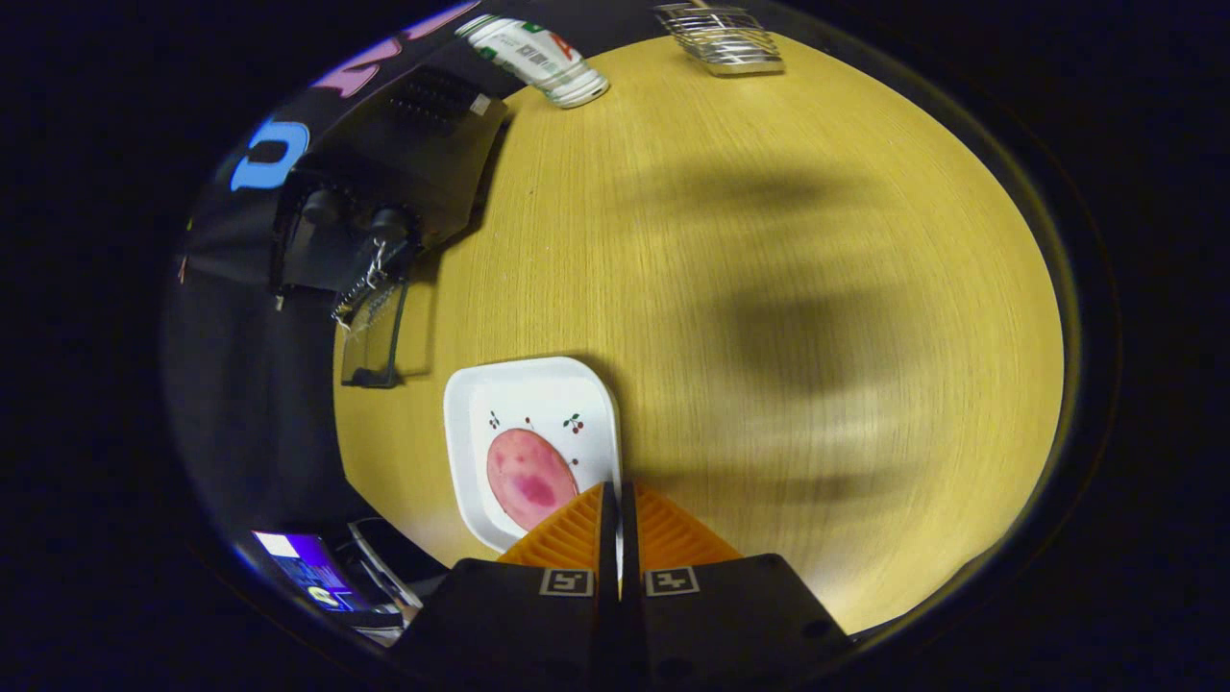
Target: Open the toaster oven, put the food inside, and close the toaster oven door.
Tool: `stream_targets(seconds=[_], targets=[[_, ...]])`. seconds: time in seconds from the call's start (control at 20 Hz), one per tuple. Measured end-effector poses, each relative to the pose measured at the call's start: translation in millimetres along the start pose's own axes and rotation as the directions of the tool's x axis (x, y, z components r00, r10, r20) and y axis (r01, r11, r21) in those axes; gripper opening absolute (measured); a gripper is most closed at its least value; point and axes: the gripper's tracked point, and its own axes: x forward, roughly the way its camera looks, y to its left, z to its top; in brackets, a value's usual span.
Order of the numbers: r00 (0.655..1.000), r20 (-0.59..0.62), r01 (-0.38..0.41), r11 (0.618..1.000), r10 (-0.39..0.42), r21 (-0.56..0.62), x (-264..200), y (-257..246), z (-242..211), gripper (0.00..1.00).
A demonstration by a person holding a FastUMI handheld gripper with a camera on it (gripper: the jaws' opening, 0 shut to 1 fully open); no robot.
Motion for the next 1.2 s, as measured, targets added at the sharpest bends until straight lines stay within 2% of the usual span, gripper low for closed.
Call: stream_targets(seconds=[0.2,0.45,0.75,1.2], targets=[[0.995,0.051,-0.088,0.985,0.081,0.150,-10,2,-8,0.05],[0.979,0.134,-0.177,0.961,0.150,0.212,-24,20,-9,0.05],[0.961,0.228,-0.214,0.944,0.157,0.252,-45,58,-16,0.05],[0.937,0.318,-0.238,0.931,0.144,0.278,-48,159,-39,0.05]])
